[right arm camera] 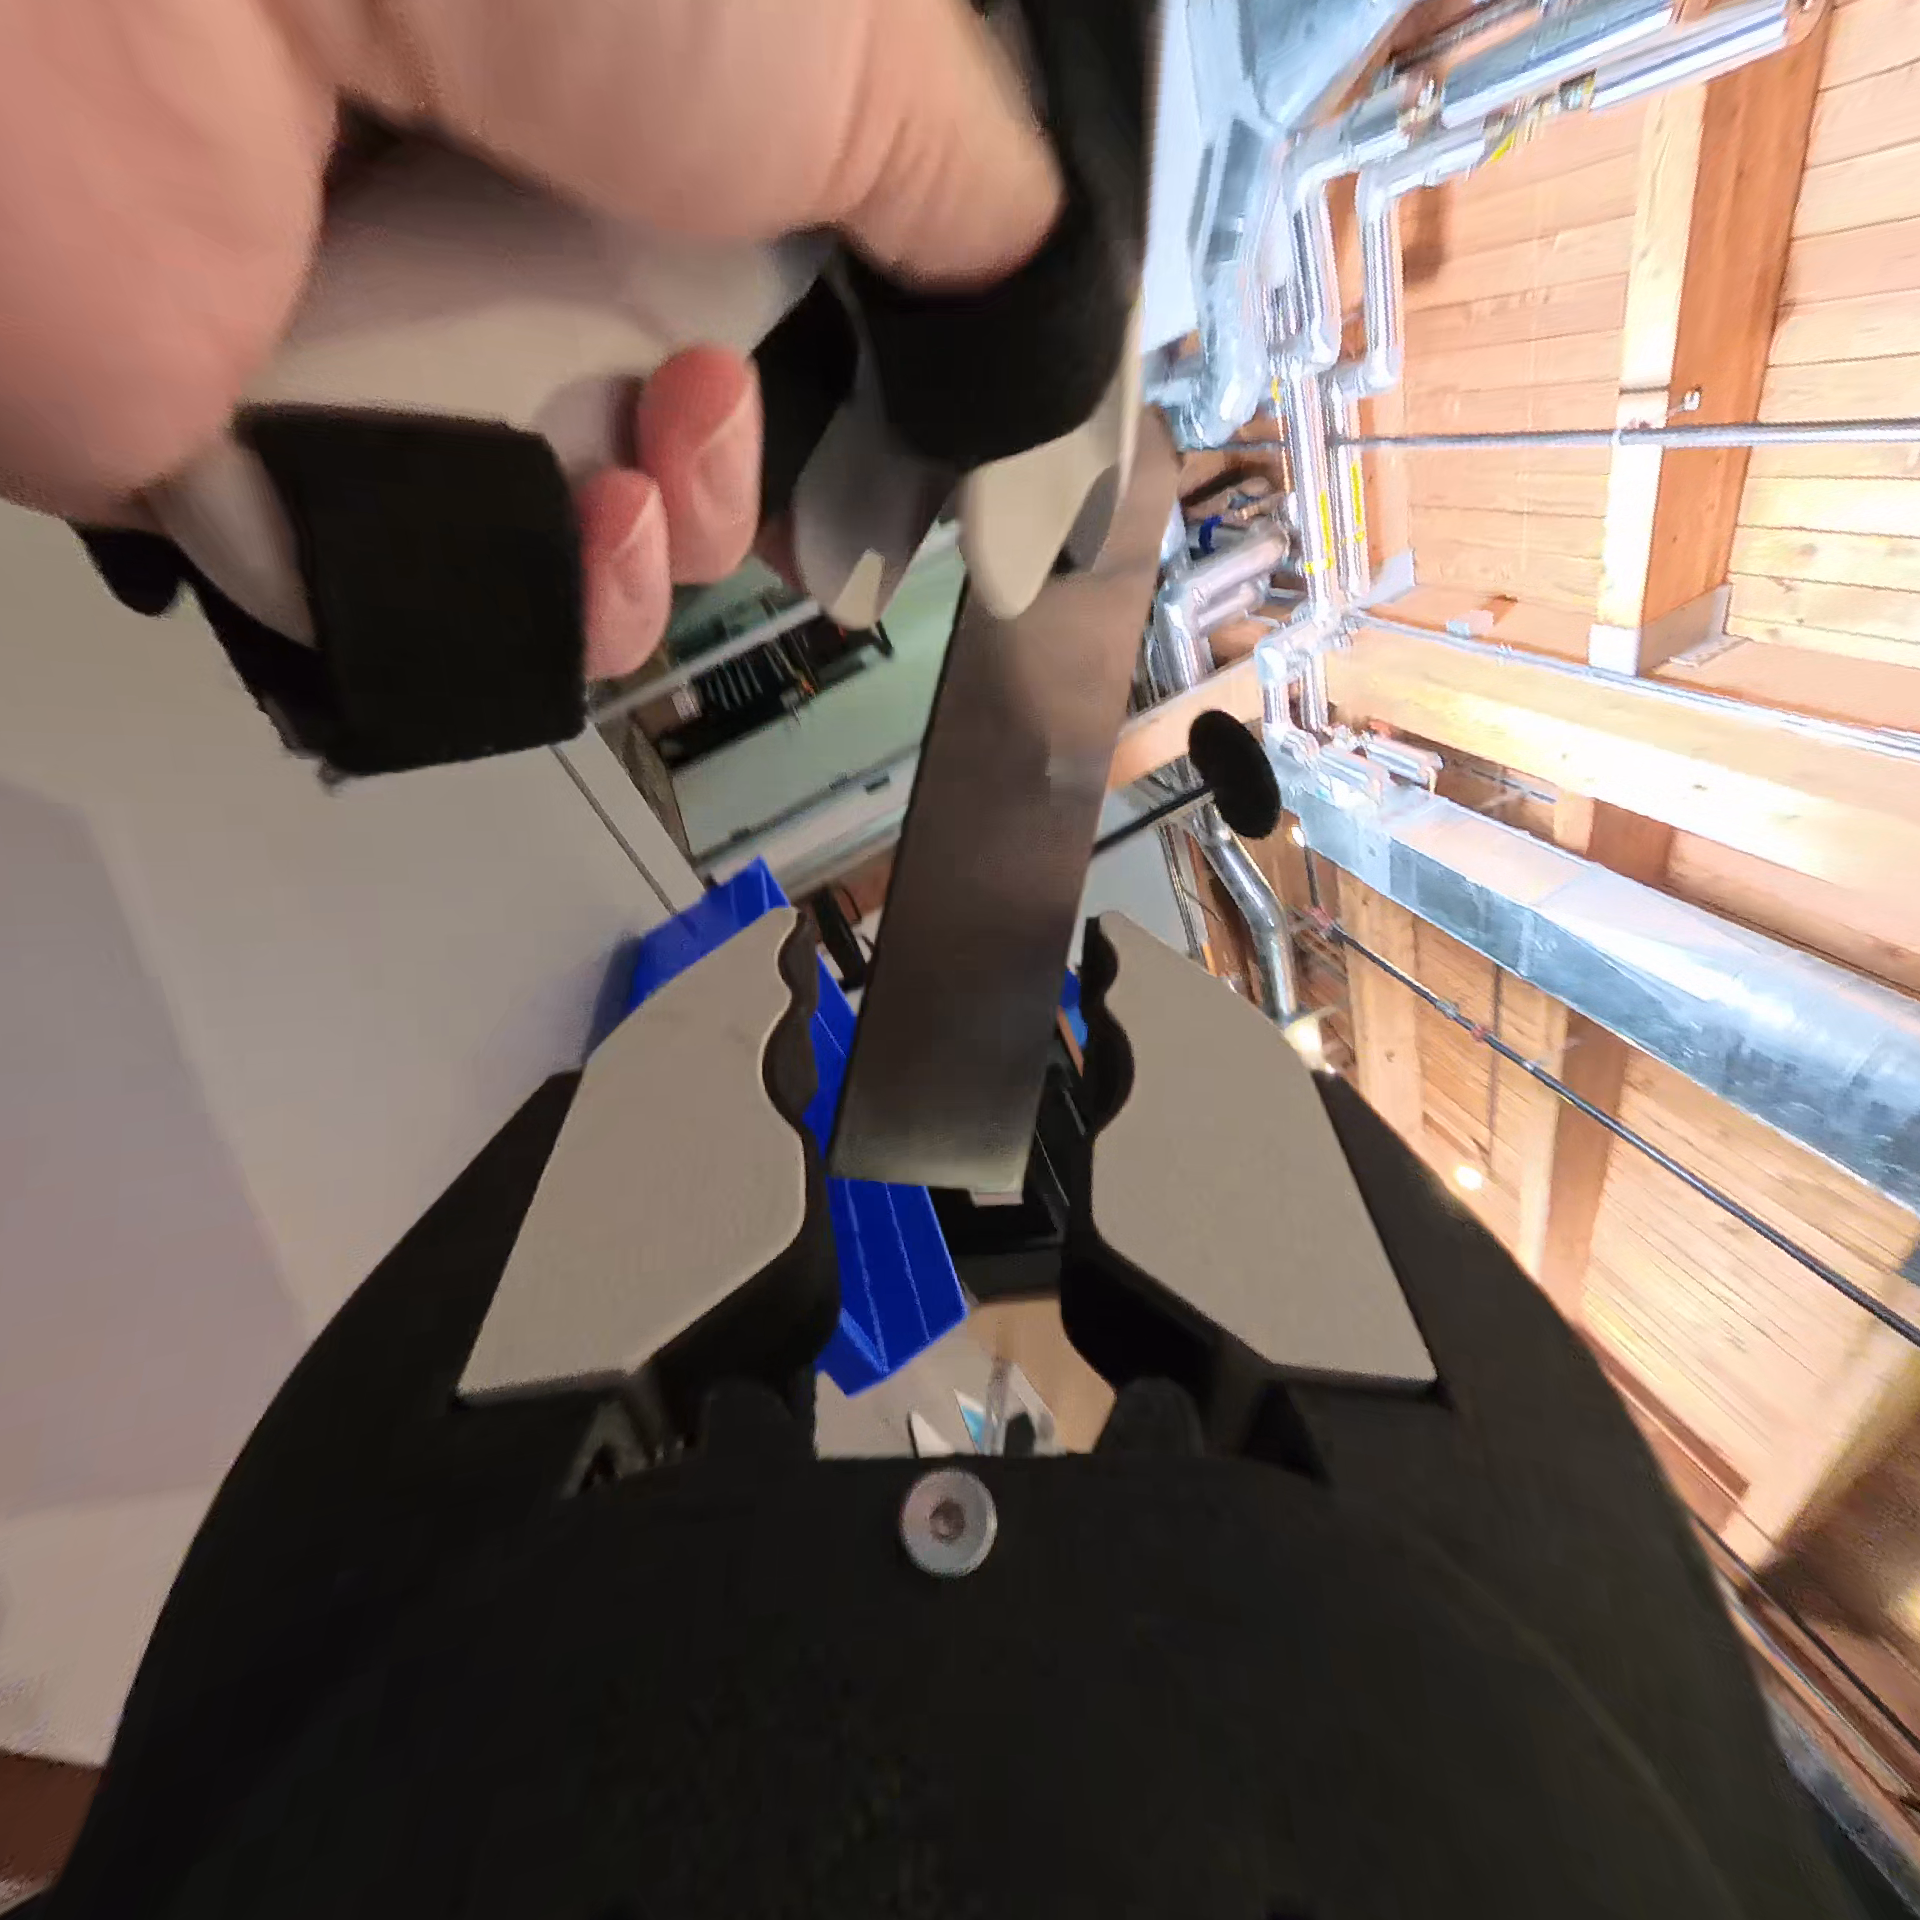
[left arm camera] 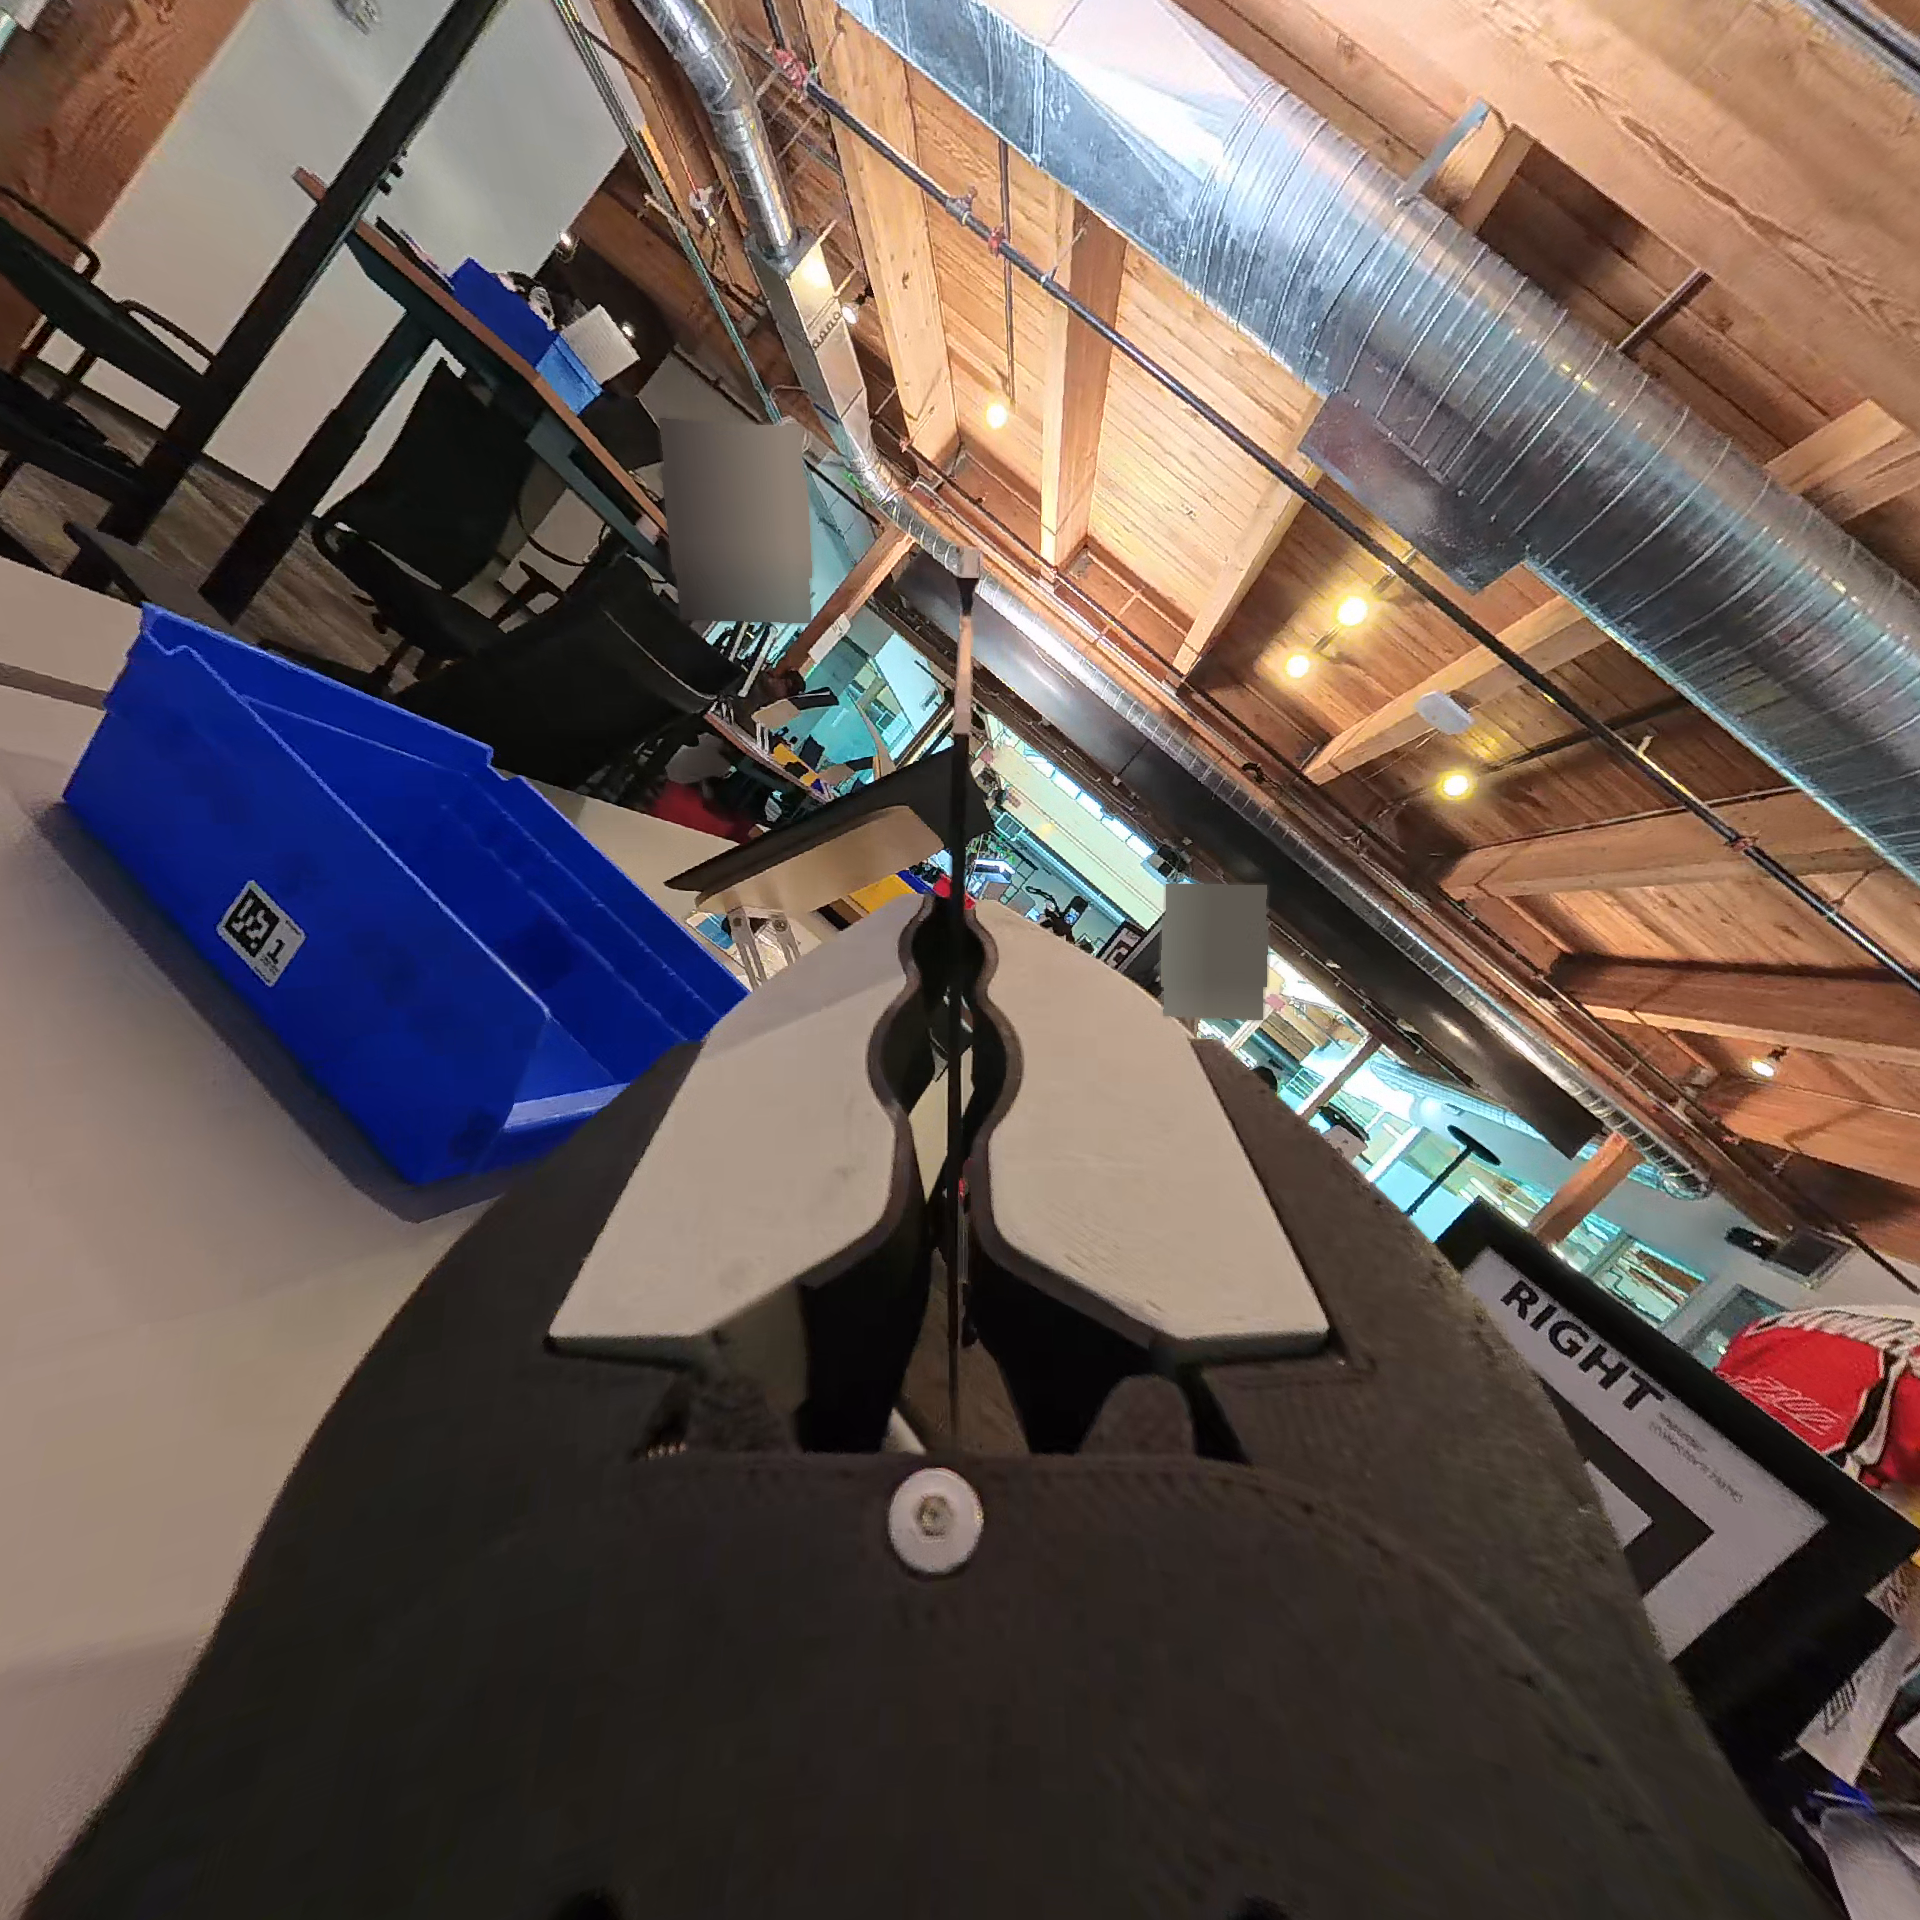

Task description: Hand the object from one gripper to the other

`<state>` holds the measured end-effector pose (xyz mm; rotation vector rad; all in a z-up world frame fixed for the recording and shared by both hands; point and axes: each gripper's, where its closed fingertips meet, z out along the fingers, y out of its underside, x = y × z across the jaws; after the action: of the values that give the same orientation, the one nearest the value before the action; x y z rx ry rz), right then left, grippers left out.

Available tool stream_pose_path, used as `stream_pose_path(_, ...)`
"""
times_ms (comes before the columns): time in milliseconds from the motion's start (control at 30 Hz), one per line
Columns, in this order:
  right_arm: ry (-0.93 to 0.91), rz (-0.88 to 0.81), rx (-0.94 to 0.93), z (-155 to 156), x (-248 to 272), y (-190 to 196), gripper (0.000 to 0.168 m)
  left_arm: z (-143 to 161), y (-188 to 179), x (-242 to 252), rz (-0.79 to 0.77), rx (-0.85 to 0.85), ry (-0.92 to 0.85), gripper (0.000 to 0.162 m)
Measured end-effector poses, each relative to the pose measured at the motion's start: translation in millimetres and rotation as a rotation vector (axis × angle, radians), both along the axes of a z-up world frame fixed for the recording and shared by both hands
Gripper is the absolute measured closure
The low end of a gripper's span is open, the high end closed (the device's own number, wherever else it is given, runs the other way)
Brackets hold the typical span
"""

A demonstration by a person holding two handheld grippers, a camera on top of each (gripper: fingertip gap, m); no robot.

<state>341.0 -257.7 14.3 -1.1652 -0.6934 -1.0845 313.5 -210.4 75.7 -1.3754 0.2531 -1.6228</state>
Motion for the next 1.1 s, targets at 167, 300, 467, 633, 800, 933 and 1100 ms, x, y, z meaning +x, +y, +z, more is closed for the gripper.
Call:
stream_pose_path(167, 0.064, -0.11, 0.025, 0, 25, 12, 0.146, 1, -8, 10, -0.078, -0.015, -0.007, 0.156)
stream_pose_path(300, 0.268, -0.035, -0.022, -1, 43, 9, 0.166, 11, -32, 18, -0.243, 0.072, -0.017, 0.111)
stream_pose_path(467, 0.846, 0.443, -0.232, -3, 37, -7, 0.166, 0, -40, 13, -0.247, 0.243, 0.083, 0.091)
stream_pose_path(633, 1.331, 1.012, -0.512, 10, 12, -49, 0.166, -6, -56, 12, -0.397, 0.336, 0.119, 0.092)
stream_pose_path(800, 1.465, 1.223, -0.634, 13, 3, -73, 0.166, 11, -74, 8, -0.525, 0.401, 0.105, 0.1)
stream_pose_path(933, 1.46, 1.286, -0.665, 11, -4, -76, 0.166, 4, -95, 20, -0.666, 0.409, 0.177, 0.106)
stream_pose_path(1100, 1.434, 1.166, -0.598, -2, 3, -62, 0.158, -11, -108, 27, -0.686, 0.56, 0.256, 0.161)
